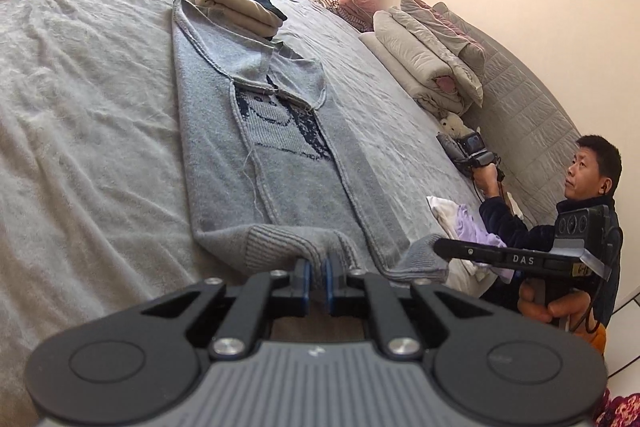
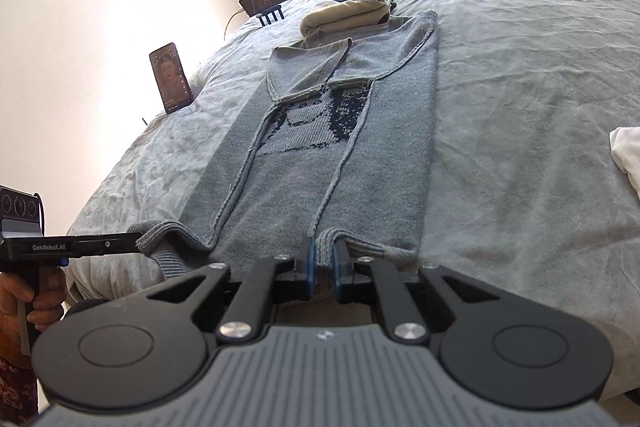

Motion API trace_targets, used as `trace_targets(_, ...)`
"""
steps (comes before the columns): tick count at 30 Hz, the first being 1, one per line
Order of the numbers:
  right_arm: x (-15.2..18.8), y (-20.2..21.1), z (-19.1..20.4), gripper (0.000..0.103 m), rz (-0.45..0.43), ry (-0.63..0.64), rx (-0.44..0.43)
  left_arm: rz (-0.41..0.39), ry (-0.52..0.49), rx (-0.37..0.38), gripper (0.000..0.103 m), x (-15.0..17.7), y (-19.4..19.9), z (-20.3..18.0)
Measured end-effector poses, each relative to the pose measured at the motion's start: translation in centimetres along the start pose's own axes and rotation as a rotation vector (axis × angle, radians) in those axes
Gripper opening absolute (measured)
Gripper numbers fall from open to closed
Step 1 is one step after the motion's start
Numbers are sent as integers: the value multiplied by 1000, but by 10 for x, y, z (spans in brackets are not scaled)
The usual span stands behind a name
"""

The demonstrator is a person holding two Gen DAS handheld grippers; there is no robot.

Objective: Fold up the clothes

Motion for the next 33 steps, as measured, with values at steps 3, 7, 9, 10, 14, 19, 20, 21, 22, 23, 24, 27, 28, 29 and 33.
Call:
trace_targets(3, -10, -14, -6, 10, -6, -16, 9, -15, 65, -12, 7, -15, -13, 14)
trace_targets(7, -22, -35, -15, 10, -5, -36, 30, -10, 150, -41, 7, -30, -33, 38)
trace_targets(9, -27, -46, -22, 10, 1, -49, 42, 2, 190, -62, 7, -34, -45, 50)
trace_targets(10, -29, -52, -26, 10, 5, -61, 51, 9, 206, -74, 7, -35, -50, 56)
trace_targets(14, -32, -72, -42, 10, 21, -91, 82, 28, 243, -84, 7, -37, -66, 70)
trace_targets(19, -26, -82, -54, 18, -12, -138, 53, 13, 252, -21, 10, -37, -70, 75)
trace_targets(20, -25, -83, -55, 20, -25, -148, 43, -3, 259, 3, 11, -35, -69, 77)
trace_targets(21, -24, -84, -57, 25, -39, -161, 29, -21, 269, 28, 13, -34, -68, 79)
trace_targets(22, -21, -83, -60, 29, -57, -190, 4, -27, 295, 40, 13, -31, -67, 82)
trace_targets(23, -19, -81, -62, 31, -73, -219, -19, -28, 317, 44, 13, -31, -65, 83)
trace_targets(24, -21, -76, -64, 34, -81, -247, -30, -43, 317, 54, 16, -34, -62, 82)
trace_targets(27, -33, -60, -72, 53, -176, -288, -42, -100, 295, 43, 28, -42, -55, 80)
trace_targets(28, -35, -57, -76, 53, -195, -306, -38, -114, 295, 36, 28, -43, -53, 81)
trace_targets(29, -35, -56, -79, 53, -197, -321, -36, -125, 297, 31, 29, -44, -51, 83)
trace_targets(33, -34, -57, -74, 53, -192, -298, -40, -177, 264, -14, 31, -51, -44, 86)
Point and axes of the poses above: each gripper's, at about its wrist camera, not at the fingertips, and y roughly against the way its jaws point, z to its left, x to its underside, the point moved 8 cm from there along -y, roughly the way its jaws point, and after that the axes turned 8 degrees about -z, right-handed, at the moved point
